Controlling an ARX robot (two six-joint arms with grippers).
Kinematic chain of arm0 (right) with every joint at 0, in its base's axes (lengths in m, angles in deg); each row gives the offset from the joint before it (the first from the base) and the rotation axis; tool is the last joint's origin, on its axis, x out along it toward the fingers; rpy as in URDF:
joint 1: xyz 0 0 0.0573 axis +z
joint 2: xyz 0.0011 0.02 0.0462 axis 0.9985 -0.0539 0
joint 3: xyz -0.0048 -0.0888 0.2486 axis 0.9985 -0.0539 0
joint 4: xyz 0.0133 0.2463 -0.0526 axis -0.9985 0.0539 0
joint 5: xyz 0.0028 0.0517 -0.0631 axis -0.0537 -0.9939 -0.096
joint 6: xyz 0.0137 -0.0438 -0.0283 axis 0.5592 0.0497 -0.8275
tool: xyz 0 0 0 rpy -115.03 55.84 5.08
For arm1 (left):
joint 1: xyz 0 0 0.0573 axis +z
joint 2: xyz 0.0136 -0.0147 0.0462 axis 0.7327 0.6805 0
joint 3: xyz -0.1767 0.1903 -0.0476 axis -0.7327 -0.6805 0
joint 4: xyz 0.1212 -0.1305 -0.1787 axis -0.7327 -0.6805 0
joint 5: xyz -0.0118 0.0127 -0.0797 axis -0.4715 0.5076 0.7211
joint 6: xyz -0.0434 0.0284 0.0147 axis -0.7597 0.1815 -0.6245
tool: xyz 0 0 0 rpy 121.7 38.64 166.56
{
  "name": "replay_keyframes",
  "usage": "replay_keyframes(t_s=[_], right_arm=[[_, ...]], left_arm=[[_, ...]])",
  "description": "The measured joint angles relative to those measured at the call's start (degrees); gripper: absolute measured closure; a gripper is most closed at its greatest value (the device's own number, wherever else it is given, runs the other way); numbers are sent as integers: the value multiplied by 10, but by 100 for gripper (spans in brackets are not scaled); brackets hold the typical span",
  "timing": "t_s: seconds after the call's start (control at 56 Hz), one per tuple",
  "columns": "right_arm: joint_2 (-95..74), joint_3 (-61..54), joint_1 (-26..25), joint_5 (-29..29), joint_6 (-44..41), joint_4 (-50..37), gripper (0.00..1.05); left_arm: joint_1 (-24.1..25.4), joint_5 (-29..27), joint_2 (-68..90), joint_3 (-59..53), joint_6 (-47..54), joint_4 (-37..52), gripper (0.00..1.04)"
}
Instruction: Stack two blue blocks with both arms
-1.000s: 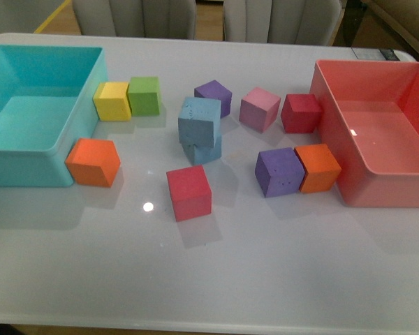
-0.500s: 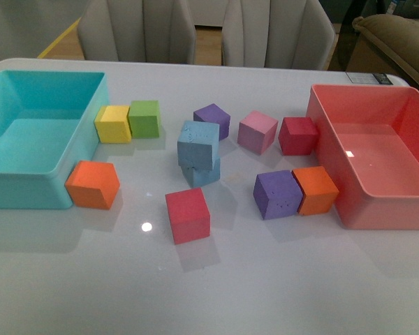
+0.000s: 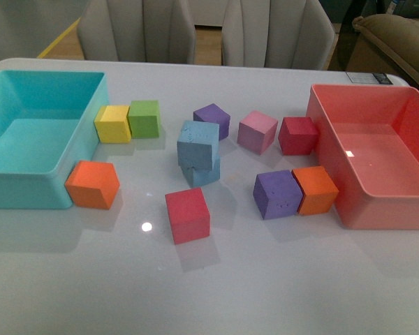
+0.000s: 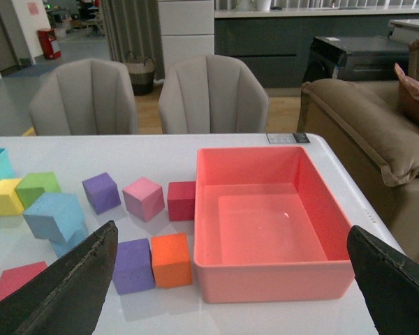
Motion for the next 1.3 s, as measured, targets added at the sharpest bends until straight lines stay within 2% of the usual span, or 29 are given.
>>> replay_keyframes(t_s=[0.714,0.804,1.143,1.304], right_arm=[[0,0,0,0,0,0,9],[0,0,0,0,0,0,9],[0,0,0,0,0,0,9],[0,0,0,0,0,0,9]], left_arm=[[0,0,-141,0,0,-140,103],[0,0,-220,0,0,-232,103],[0,0,-237,0,0,-237,103],[0,0,-237,0,0,-237,75]])
